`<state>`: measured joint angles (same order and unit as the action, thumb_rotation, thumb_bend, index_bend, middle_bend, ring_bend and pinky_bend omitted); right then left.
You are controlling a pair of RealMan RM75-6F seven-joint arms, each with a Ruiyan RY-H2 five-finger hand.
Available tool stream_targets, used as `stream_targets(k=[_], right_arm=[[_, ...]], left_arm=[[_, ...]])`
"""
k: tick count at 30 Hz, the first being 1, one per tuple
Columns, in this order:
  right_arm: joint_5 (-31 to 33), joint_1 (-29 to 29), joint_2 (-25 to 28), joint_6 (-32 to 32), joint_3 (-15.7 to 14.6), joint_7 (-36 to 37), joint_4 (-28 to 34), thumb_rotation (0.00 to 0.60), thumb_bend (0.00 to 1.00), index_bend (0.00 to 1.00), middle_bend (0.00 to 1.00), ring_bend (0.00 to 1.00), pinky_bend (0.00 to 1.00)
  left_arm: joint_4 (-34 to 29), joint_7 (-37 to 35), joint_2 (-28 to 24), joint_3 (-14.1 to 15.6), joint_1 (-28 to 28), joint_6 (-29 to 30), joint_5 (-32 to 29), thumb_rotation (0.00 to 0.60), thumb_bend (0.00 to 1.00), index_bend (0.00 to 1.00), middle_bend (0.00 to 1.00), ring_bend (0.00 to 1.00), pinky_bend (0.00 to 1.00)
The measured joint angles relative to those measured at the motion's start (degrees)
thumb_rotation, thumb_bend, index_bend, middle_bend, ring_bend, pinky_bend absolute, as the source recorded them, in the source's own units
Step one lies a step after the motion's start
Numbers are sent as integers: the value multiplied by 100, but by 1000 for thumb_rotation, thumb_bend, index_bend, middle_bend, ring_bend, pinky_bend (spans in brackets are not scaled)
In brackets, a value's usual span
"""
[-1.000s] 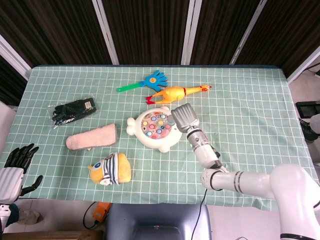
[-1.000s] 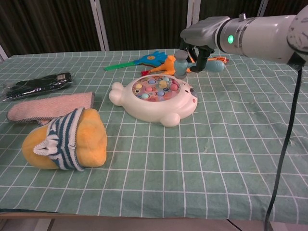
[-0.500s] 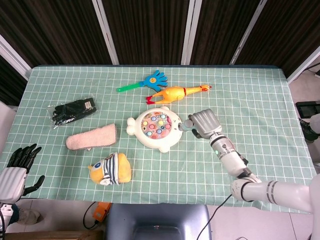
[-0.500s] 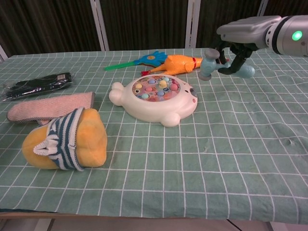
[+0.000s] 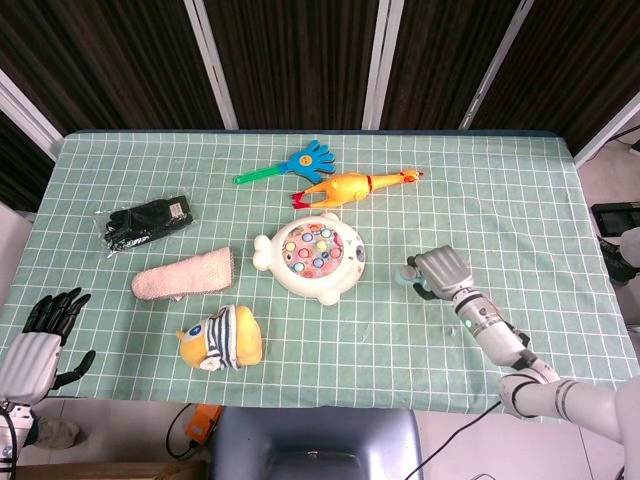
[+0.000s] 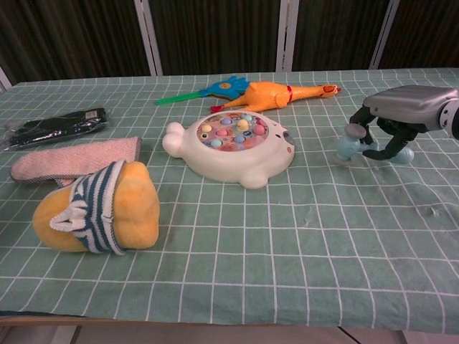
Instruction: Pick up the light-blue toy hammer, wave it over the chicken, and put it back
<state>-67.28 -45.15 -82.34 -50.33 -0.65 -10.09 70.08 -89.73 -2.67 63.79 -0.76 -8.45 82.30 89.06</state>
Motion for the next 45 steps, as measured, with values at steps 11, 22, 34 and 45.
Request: stream_targets(k=[11,22,34,45], right_arm=[[-544,205,-442,46,107,799,-705,600,546,988,712,856,1000],[-668,247,-542,244,280,921,-938,600,492,940,708,829,1000],[-616,300,-522,382,412,774,-941,600,483,892,673,810,1000],[-499,338,-520,479,528,619,-923,600,472,842,638,788,1000]], left_arm=[[-6,-3,-4,11,-1,-34,-36,600,332,0,22,0,46],[15,-48,11,12,-13,-30,-18,600,331,0,25,0,46],[19,-38,4,21,-19,-40,-18,600,331,0,28,0,47],[6,-6,2,25,-33,-75,-38,600,331,0,32,0,47]])
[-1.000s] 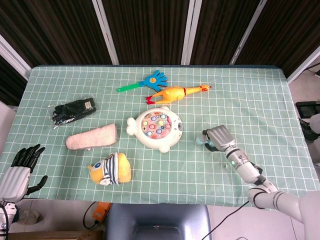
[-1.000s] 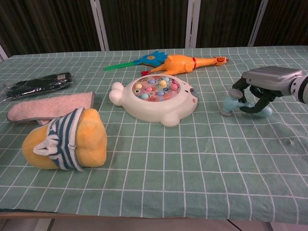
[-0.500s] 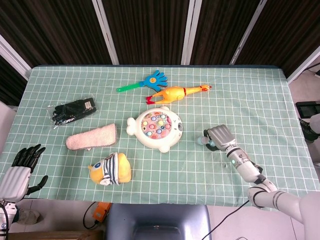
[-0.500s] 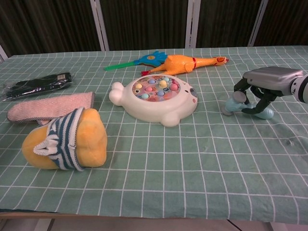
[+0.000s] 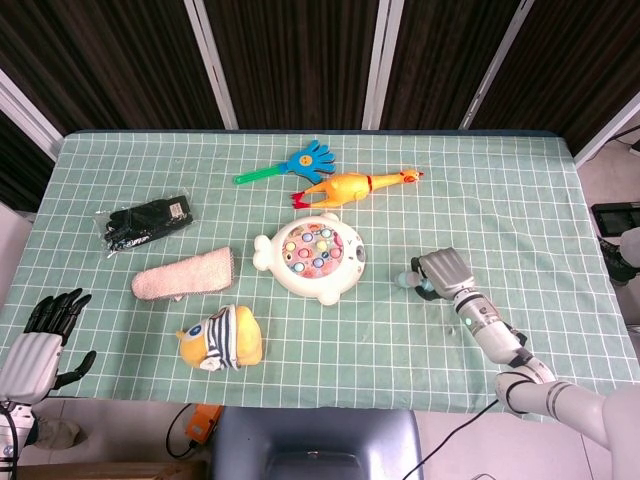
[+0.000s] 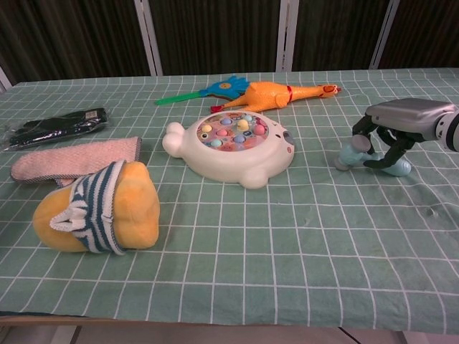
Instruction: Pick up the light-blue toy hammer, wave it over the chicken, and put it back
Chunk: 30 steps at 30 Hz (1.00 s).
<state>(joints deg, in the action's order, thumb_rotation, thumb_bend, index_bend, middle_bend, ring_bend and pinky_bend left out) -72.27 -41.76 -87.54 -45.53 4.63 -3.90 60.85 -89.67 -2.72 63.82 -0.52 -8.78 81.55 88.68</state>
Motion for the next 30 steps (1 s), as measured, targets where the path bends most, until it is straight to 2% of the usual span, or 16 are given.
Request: stream_targets(k=[30], right_arm=[[282,63,-39,112,218,-334,-9,600,402,792,600,756,1000]], left_arm=[[4,39,-6,19,-10,10,40,600,332,0,39,0,47]])
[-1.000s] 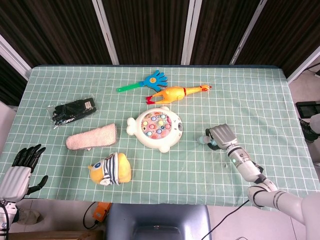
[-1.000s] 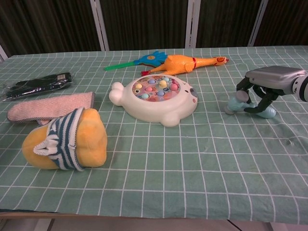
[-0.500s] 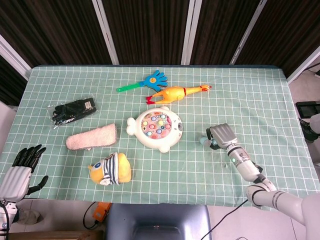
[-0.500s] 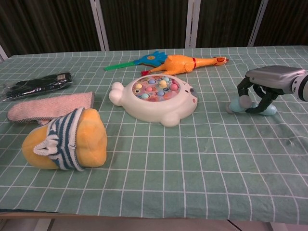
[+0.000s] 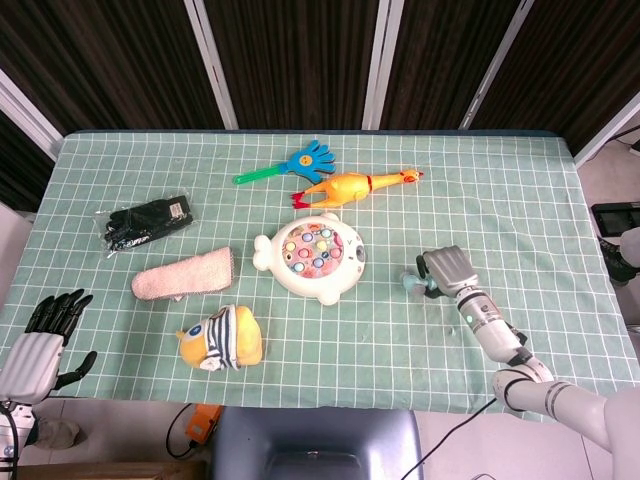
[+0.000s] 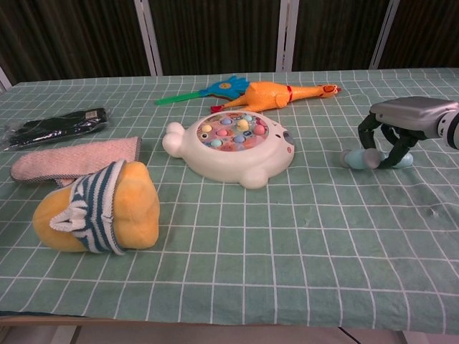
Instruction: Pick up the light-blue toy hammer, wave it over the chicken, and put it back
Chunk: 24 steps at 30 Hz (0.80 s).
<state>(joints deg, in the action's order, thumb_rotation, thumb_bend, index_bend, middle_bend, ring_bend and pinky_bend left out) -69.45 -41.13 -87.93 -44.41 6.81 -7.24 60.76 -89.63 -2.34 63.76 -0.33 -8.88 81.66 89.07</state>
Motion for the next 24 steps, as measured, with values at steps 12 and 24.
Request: stream_targets(k=[12,24], right_arm=[[47,10,-24,38,67,66,-77,600,382,785,597,753,1000],[95,-15,-70,100,161,222,-220,600,381,782,595,752,1000]], left_arm=[[10,8,13,-5,-6,-10,-17,600,331,0,39,0,47],[24,16,22,-11,-18,-44,-48,600,332,0,40,0,47]])
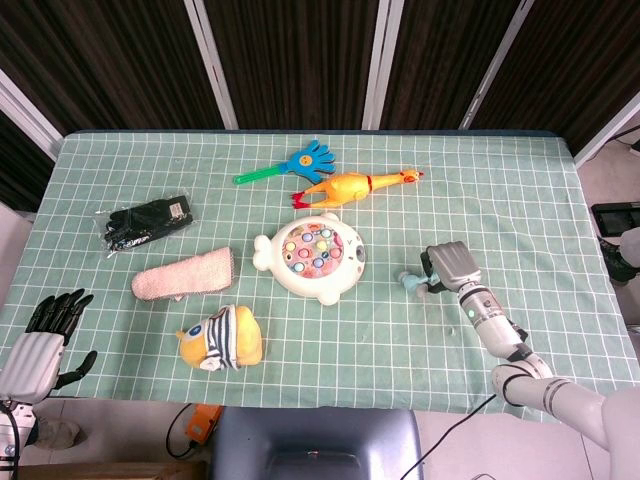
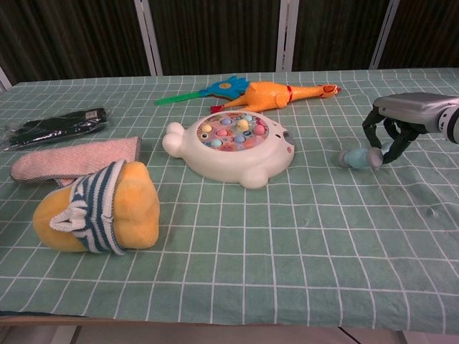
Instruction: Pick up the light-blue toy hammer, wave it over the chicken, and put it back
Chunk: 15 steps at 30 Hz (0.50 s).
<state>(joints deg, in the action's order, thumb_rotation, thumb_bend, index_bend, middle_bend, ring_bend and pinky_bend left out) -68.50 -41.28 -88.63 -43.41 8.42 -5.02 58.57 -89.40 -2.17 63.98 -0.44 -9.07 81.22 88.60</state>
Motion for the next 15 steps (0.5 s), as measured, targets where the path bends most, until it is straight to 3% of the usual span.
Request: stream_targets(k=[15], right_arm=[[181,-135,-72,224,196,180,-214,600,381,774,587,747,1000]], left_arm=[[14,-18,3,-11,-13,-7,-12,600,330,0,39,0,47]])
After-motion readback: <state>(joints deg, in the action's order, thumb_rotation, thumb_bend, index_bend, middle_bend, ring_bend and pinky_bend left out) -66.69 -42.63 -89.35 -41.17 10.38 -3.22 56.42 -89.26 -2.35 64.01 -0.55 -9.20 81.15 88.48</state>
